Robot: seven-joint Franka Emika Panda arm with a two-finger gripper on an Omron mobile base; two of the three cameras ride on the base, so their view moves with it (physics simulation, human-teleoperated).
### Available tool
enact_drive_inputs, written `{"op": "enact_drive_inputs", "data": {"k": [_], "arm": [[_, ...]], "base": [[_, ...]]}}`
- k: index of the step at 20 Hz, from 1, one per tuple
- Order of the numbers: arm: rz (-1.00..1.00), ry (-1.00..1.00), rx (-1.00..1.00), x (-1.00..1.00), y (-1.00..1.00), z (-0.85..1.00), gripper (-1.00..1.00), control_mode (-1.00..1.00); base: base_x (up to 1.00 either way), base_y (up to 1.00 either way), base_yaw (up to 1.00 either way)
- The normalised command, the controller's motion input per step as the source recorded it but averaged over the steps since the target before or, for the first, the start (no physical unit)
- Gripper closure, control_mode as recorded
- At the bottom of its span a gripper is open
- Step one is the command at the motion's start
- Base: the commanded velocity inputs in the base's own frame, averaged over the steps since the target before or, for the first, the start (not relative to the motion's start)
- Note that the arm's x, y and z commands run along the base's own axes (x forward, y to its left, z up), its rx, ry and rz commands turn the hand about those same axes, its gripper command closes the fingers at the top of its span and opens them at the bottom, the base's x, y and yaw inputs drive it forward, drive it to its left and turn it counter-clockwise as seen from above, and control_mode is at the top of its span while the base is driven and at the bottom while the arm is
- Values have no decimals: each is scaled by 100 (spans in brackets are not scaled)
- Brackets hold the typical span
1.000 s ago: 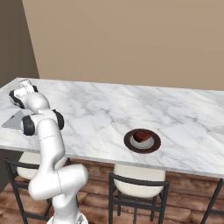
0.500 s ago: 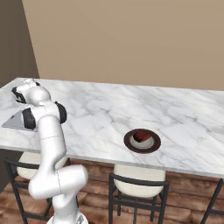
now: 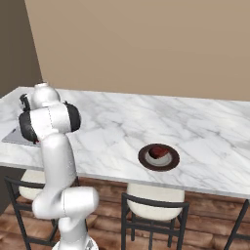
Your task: Create a steak meal by picking up the steak and asparagus from the tray and placing them on the plate. Leave the tomato on the tray.
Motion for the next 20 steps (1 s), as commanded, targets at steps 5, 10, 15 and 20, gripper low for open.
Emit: {"op": "enact_drive_inputs", "data": {"k": [5, 10, 15, 20], "arm": [[0, -20, 20, -44, -92, 67, 100, -100], [0, -21, 12, 0, -82, 90, 100, -100], [0, -3, 0, -2, -95, 50, 100, -100], [3, 0, 0, -4, -100, 4, 100, -100]], "base": [[0, 0, 0], [0, 0, 0], [0, 0, 0], [0, 0, 0]]}}
